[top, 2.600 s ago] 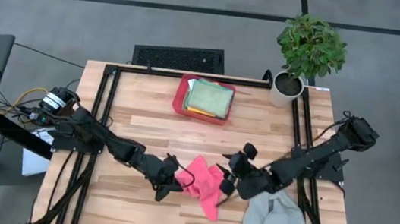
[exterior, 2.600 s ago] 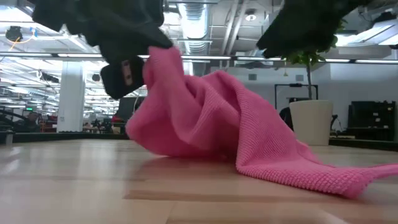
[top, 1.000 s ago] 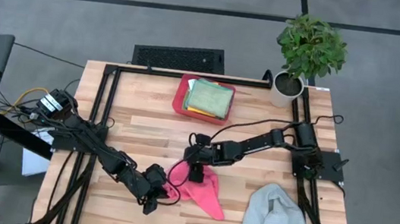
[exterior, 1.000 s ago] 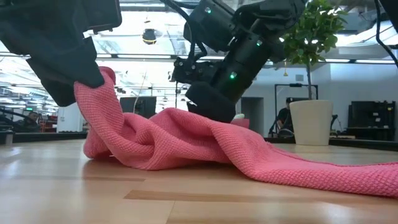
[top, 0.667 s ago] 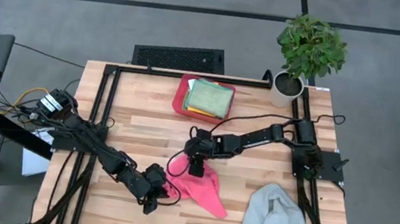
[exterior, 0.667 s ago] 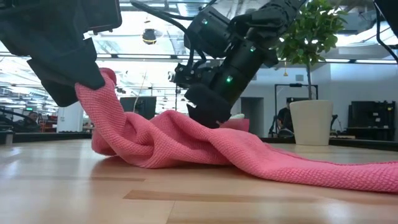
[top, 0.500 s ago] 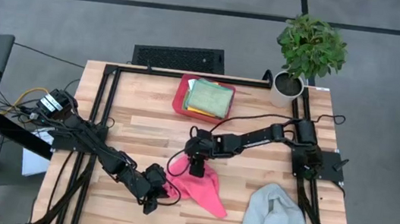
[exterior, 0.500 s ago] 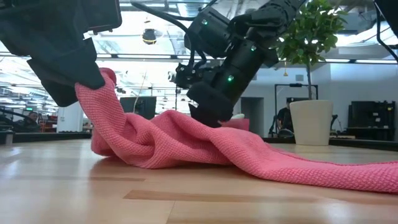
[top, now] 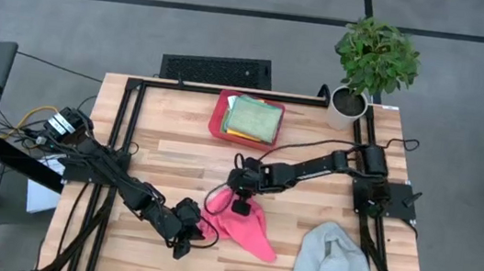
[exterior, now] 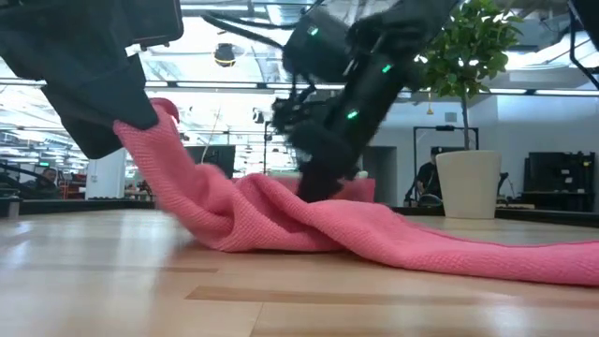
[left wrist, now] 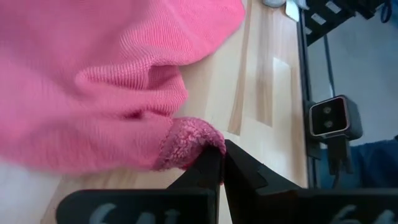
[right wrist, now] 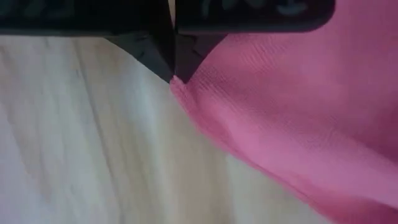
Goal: Fold microfiber towels
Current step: Fold the pink microfiber cloth
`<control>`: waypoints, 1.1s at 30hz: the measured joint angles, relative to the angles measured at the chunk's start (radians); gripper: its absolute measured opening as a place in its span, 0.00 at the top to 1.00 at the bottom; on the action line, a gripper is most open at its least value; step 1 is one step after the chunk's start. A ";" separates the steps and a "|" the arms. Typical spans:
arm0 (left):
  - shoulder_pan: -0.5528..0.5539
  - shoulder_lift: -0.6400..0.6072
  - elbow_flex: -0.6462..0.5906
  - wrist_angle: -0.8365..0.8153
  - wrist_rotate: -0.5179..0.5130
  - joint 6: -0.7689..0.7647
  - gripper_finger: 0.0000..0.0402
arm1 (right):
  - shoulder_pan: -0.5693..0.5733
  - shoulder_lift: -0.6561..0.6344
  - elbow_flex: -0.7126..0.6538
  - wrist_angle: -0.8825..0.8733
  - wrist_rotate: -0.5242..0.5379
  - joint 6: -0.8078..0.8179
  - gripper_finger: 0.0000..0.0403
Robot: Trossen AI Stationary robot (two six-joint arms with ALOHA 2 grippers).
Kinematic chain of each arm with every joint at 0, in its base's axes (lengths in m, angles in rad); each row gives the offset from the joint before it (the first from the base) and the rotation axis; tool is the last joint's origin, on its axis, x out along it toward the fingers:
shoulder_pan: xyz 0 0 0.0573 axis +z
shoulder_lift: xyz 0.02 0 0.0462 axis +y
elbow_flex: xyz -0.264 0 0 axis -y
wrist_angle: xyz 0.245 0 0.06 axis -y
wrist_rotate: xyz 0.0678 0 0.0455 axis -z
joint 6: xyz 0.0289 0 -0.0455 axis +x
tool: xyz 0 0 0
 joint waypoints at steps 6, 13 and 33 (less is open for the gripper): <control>0.014 -0.057 0.000 -0.064 0.021 -0.005 1.00 | 0.058 -0.236 0.006 -0.104 0.184 -0.002 0.98; 0.113 -0.212 0.006 -0.252 -0.018 0.095 1.00 | 0.106 -0.468 0.004 -0.255 0.386 0.016 0.98; 0.597 -0.547 0.315 -0.717 -0.101 0.612 1.00 | 0.048 -0.680 0.004 -0.325 0.736 -0.118 0.98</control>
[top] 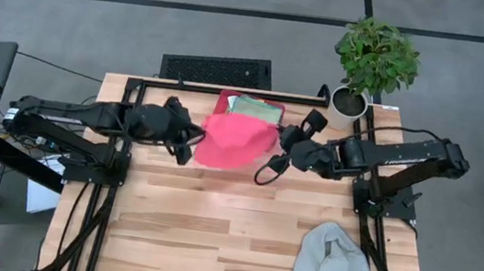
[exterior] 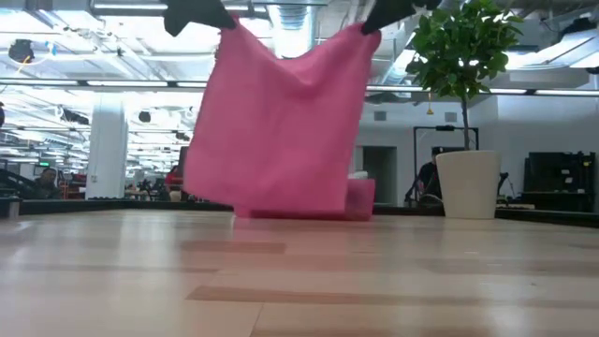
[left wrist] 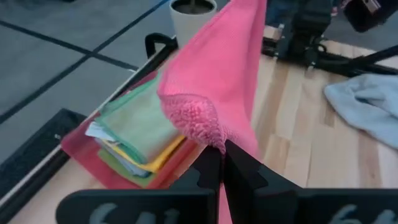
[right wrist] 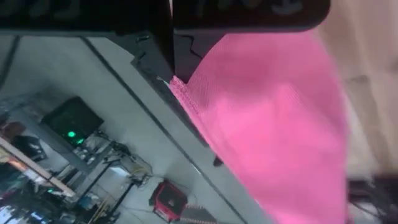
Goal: Fold microfiber towels
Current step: Fold the pink microfiber cloth
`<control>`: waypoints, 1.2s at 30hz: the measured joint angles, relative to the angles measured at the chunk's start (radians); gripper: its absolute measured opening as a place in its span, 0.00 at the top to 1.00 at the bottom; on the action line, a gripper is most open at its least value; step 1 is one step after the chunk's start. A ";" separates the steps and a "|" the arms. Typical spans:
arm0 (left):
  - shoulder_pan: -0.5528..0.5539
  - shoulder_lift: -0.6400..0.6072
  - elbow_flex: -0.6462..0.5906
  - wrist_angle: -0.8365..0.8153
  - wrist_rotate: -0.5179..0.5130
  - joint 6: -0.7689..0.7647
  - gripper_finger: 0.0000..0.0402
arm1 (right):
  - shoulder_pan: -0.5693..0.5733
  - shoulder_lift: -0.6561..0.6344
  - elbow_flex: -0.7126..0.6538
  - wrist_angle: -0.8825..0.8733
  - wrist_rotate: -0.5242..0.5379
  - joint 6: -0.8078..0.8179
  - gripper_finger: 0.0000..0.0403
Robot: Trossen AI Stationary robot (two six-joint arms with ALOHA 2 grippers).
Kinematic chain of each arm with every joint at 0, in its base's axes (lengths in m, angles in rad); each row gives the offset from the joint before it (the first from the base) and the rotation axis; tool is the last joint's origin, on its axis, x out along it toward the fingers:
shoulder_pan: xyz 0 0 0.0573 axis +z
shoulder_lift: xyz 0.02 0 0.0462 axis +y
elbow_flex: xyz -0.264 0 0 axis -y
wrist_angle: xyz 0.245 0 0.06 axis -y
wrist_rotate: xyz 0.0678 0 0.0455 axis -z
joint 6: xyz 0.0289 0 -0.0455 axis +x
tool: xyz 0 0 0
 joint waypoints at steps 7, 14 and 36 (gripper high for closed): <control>-0.085 0.062 -0.074 -0.103 0.020 -0.160 1.00 | 0.121 0.042 -0.082 -0.047 -0.006 0.200 0.98; -0.298 0.192 -0.152 -0.019 0.046 -0.359 1.00 | 0.323 0.104 -0.168 -0.045 0.010 0.480 0.98; -0.608 0.567 -0.157 0.331 -0.012 -0.568 1.00 | 0.522 0.379 -0.174 -0.011 0.016 0.919 0.97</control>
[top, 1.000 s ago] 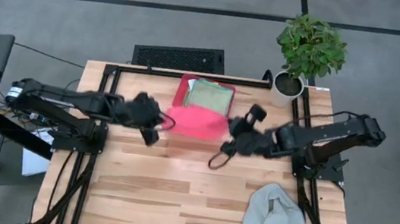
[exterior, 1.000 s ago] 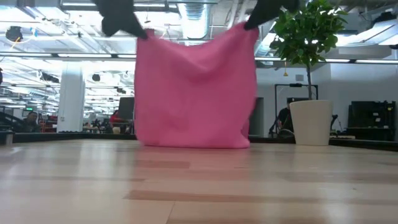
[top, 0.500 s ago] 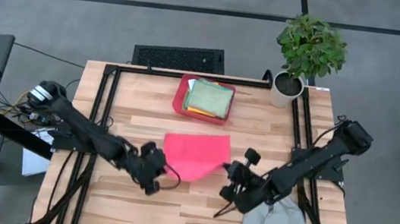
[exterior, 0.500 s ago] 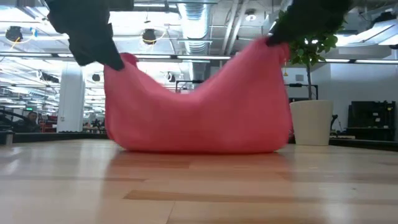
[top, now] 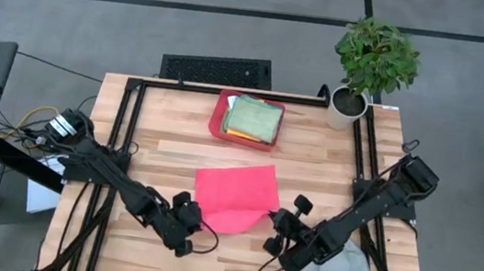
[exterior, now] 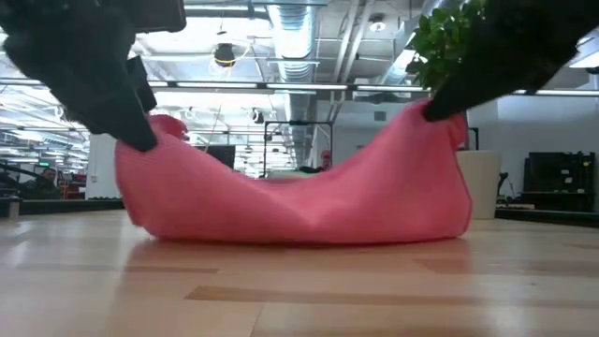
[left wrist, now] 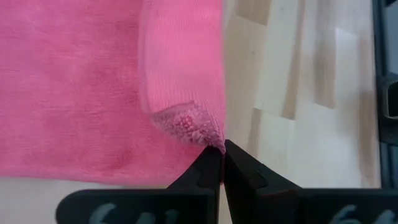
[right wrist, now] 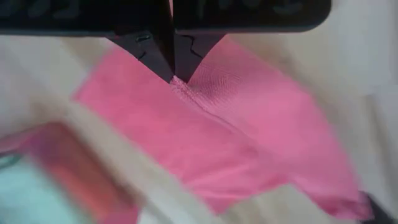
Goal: Fold microfiber towels
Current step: Fold the pink microfiber cloth
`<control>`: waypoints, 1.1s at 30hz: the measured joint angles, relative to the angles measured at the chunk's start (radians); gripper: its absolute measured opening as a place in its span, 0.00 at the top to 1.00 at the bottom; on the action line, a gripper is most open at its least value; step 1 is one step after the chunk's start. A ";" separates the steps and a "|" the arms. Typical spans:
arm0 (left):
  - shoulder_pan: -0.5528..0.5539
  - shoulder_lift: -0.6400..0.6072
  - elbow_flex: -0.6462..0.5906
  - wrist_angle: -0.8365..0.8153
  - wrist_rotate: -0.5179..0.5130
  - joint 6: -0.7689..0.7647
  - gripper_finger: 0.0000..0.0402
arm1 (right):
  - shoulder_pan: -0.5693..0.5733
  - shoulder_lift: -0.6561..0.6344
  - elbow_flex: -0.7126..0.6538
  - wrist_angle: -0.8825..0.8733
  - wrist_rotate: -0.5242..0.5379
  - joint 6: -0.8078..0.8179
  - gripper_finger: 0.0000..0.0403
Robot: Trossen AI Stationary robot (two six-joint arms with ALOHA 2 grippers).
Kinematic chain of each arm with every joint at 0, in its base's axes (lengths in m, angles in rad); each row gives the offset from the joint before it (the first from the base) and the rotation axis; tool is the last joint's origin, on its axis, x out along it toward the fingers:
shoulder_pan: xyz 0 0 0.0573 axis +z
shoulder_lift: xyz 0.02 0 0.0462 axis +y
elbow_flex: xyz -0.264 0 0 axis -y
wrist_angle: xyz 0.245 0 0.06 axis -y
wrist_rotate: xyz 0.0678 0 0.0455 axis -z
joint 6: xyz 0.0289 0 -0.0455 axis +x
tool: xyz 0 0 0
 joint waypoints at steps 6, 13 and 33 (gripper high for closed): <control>0.023 -0.064 0.000 -0.089 -0.058 0.020 1.00 | -0.077 -0.087 -0.001 -0.113 0.007 -0.070 0.97; 0.100 -0.079 0.000 -0.243 -0.102 0.073 1.00 | -0.216 -0.112 -0.021 -0.111 -0.031 -0.199 0.97; 0.254 -0.079 -0.030 -0.343 -0.118 0.140 1.00 | -0.468 -0.018 -0.022 -0.043 -0.191 -0.450 0.97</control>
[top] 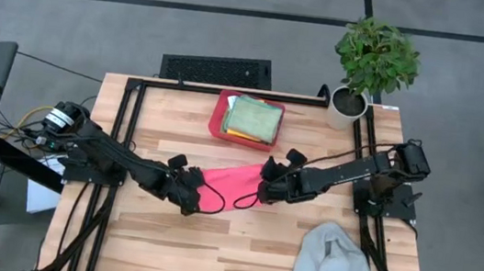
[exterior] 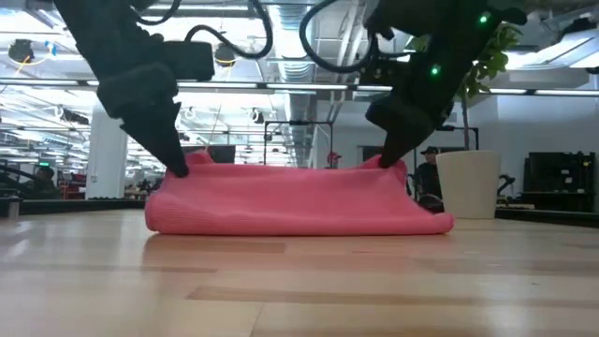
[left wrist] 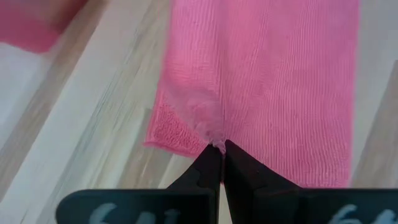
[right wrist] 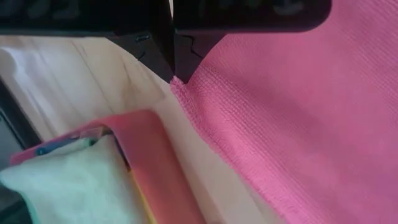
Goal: Fold microfiber towels
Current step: Fold the pink microfiber cloth
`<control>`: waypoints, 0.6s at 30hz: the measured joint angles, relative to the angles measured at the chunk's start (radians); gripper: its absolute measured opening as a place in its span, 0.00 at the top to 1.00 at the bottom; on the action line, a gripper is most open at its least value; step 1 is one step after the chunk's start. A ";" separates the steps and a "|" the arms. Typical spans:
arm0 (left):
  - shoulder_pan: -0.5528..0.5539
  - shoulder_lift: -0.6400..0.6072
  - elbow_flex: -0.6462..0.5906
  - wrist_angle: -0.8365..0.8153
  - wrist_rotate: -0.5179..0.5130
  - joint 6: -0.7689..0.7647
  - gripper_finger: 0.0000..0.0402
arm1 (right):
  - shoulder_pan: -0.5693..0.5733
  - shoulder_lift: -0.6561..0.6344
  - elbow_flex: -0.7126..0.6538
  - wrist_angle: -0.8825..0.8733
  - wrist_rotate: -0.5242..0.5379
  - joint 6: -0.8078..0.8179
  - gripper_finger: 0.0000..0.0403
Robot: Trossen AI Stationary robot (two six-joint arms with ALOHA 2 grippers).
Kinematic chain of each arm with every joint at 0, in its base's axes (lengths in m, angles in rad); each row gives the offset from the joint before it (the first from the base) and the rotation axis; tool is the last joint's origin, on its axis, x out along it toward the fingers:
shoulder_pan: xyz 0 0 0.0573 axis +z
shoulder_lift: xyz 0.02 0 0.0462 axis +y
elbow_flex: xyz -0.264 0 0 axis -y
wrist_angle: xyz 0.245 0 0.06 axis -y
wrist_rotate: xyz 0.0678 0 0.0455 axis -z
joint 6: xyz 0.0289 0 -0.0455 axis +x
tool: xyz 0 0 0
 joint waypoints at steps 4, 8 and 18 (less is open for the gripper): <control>0.008 0.000 -0.030 0.015 -0.001 -0.003 1.00 | -0.024 0.030 0.001 0.025 -0.020 -0.023 0.97; 0.026 0.000 -0.057 0.053 0.005 -0.006 1.00 | -0.049 0.058 0.001 0.022 -0.048 -0.028 0.97; 0.059 0.000 -0.060 0.096 -0.028 0.021 0.95 | -0.067 0.089 0.000 0.037 -0.089 -0.048 0.94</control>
